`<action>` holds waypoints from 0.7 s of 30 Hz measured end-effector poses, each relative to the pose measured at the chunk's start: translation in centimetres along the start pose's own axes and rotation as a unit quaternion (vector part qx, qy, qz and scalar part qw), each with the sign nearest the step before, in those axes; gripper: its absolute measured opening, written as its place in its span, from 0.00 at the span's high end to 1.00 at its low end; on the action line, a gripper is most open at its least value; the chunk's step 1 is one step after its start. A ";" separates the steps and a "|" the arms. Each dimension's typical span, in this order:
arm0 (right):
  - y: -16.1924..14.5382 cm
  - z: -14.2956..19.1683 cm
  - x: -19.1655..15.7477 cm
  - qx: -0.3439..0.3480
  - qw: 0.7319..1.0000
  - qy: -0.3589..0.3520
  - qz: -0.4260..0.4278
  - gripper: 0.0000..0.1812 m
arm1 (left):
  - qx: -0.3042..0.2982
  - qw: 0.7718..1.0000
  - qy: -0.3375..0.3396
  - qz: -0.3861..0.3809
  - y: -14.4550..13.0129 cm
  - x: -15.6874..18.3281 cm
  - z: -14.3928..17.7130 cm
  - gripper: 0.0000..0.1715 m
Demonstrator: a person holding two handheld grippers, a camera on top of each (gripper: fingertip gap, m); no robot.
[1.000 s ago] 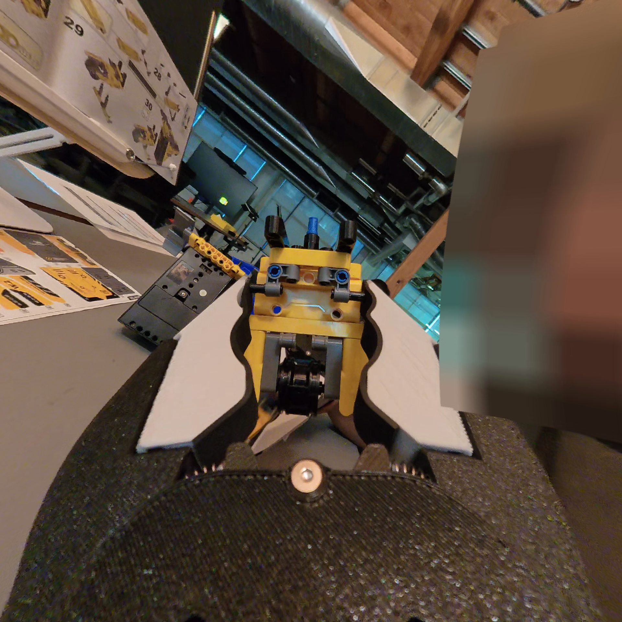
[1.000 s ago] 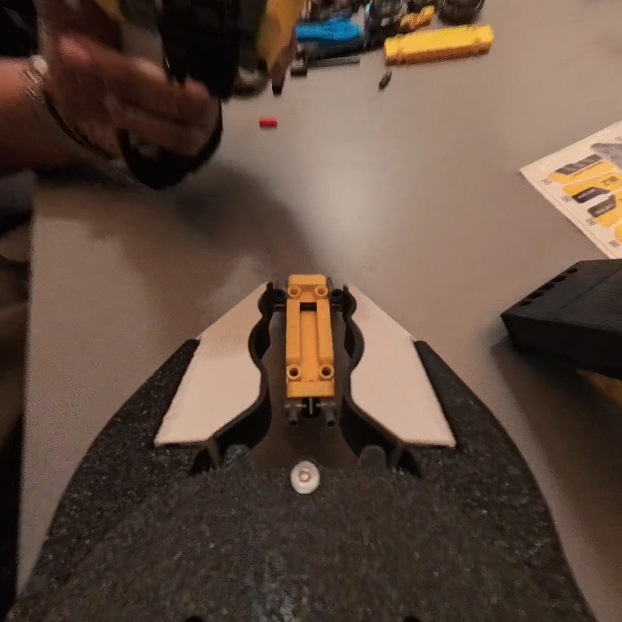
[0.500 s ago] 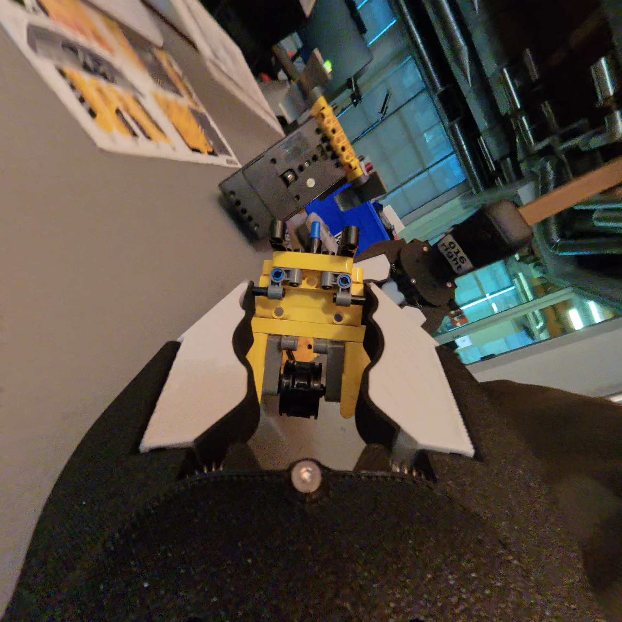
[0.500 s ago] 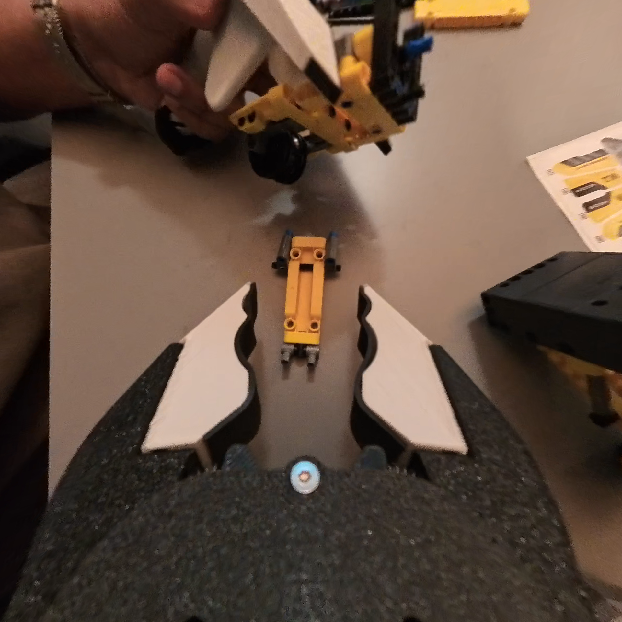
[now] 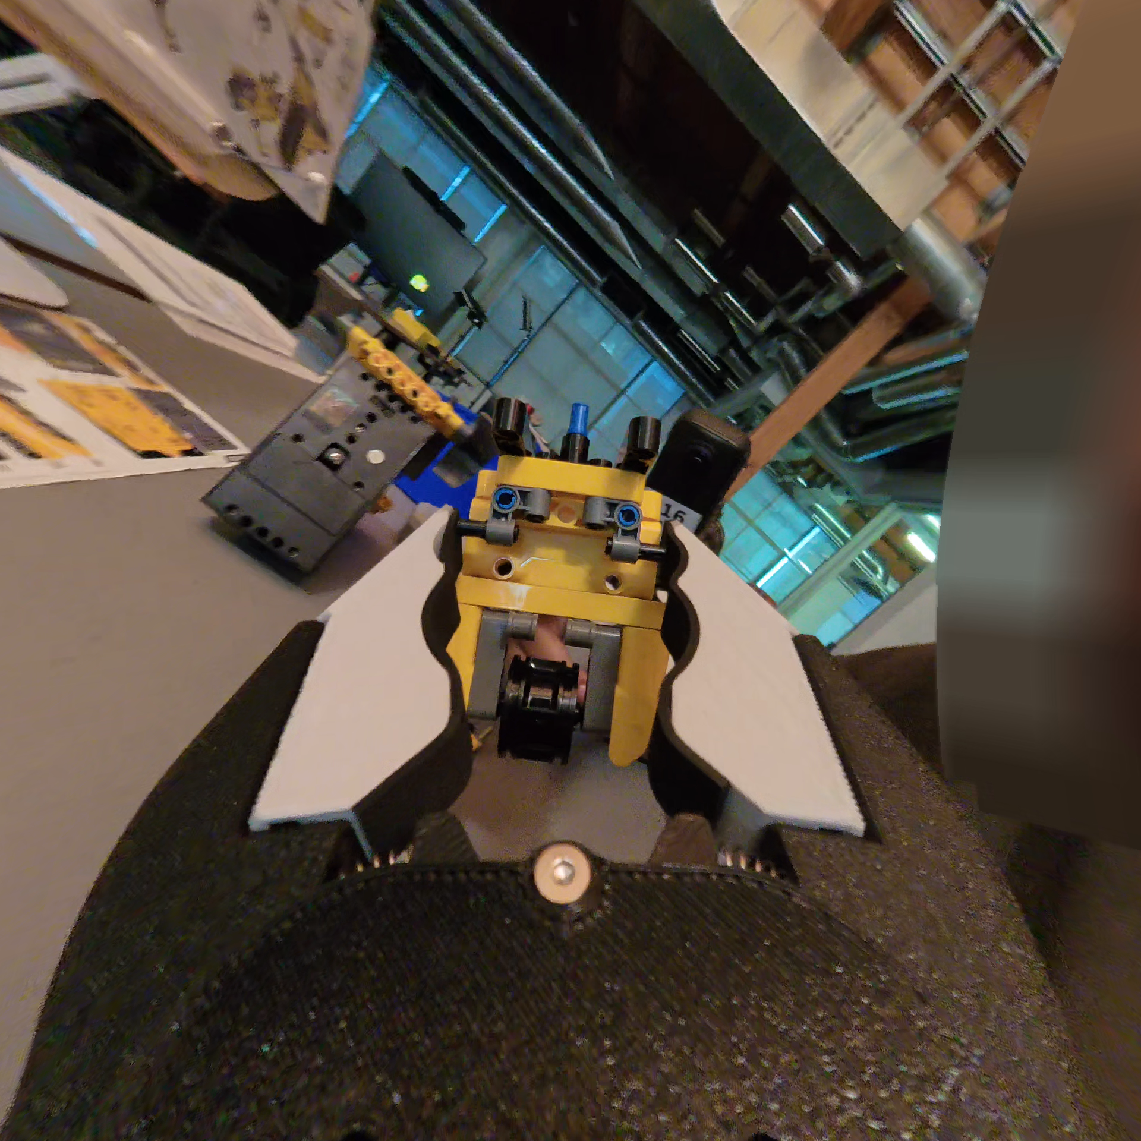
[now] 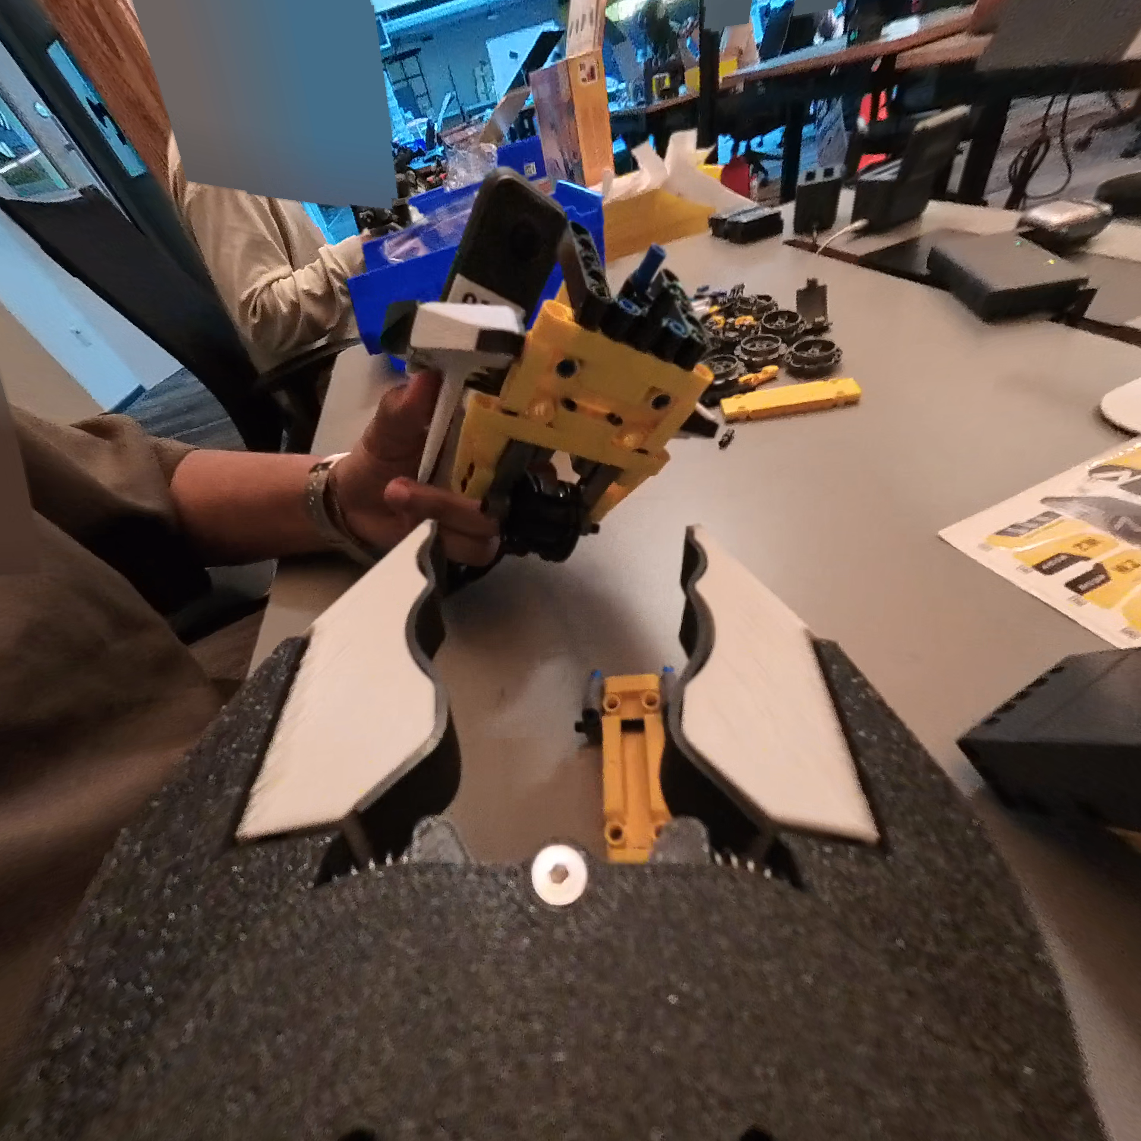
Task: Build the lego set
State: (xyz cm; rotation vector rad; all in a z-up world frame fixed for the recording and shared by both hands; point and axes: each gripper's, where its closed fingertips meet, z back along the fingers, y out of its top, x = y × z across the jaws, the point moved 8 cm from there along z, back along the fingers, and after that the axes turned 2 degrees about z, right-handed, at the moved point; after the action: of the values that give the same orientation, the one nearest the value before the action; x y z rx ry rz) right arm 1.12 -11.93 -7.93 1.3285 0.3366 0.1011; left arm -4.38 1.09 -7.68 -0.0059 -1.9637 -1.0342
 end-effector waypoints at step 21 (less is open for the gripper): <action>-1.5 -0.5 -1.6 -0.147 0.987 0.021 0.067 0.58 | 0.017 0.998 -0.002 -0.062 3.8 1.6 3.5 0.34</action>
State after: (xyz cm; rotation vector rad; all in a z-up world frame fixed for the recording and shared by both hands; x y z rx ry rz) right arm -0.77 -12.24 -9.22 1.0555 0.2565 0.2820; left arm -6.34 5.34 -4.93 0.1334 -2.0043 -1.0811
